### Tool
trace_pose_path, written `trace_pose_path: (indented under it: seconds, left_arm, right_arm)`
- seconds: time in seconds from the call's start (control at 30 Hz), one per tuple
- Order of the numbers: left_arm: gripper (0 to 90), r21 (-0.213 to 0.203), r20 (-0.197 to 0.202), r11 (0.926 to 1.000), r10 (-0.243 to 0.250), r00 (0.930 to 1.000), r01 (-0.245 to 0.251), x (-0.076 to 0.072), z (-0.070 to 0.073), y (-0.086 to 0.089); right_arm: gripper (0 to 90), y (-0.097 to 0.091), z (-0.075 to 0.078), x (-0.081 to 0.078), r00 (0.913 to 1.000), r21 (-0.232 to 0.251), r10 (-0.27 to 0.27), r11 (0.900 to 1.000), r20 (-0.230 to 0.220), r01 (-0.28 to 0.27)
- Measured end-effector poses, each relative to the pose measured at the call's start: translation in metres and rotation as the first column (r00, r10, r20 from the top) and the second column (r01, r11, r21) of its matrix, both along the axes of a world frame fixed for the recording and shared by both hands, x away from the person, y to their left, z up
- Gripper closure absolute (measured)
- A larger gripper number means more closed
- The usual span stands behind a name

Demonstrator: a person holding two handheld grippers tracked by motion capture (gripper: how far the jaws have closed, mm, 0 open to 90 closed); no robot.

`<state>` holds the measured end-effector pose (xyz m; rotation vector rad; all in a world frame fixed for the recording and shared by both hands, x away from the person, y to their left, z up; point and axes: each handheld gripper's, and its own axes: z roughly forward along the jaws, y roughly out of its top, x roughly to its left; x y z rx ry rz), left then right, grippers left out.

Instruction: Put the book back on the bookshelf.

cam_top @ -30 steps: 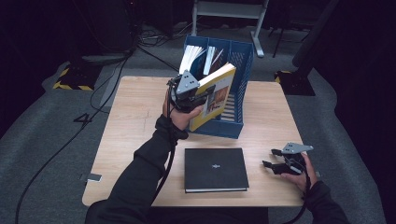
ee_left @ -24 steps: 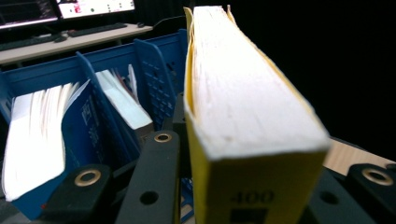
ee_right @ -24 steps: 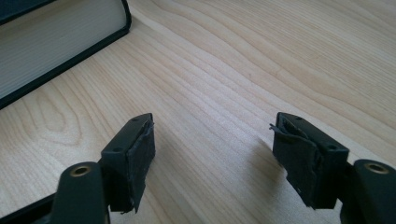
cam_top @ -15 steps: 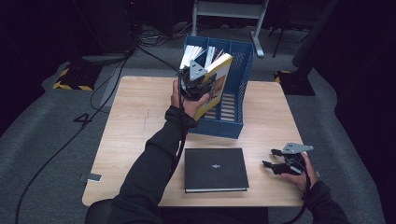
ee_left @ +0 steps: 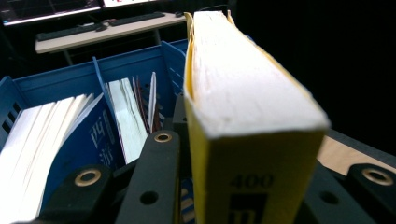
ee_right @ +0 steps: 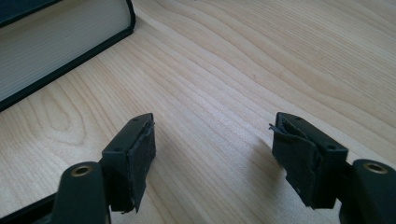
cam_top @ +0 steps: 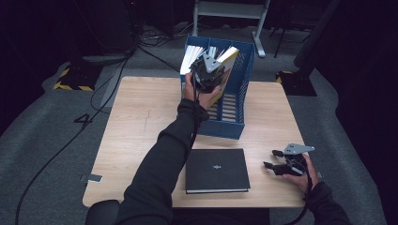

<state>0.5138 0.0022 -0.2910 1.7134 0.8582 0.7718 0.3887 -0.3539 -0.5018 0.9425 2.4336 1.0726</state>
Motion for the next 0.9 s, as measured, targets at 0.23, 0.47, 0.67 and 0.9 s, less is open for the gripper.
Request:
trace_pose_path:
  seconds: [0.23, 0.47, 0.67, 0.9]
  left_arm:
    - [75.3, -0.026, -0.011, 0.9987, 0.044, 0.9990, -0.044, 0.015, 0.007, -0.005]
    - [75.2, -0.057, -0.025, 0.9933, 0.099, 0.9948, -0.100, 0.029, 0.004, -0.015]
    - [75.2, -0.081, -0.041, 0.9864, 0.140, 0.9893, -0.143, 0.036, -0.006, -0.022]
    - [75.1, -0.072, -0.041, 0.9820, 0.172, 0.9842, -0.175, 0.039, -0.016, -0.030]
  right_arm:
    - [30.4, 0.000, 0.000, 0.000, 1.0000, 0.002, 0.007, 1.0000, -0.003, -0.007]
    - [30.5, 0.001, 0.000, -0.001, 0.9999, 0.004, 0.010, 0.9999, 0.000, -0.010]
    - [30.6, 0.001, 0.000, -0.001, 0.9999, 0.004, 0.012, 0.9999, 0.004, -0.013]
    - [30.6, 0.002, 0.000, -0.001, 0.9999, 0.000, 0.017, 0.9999, 0.002, -0.017]
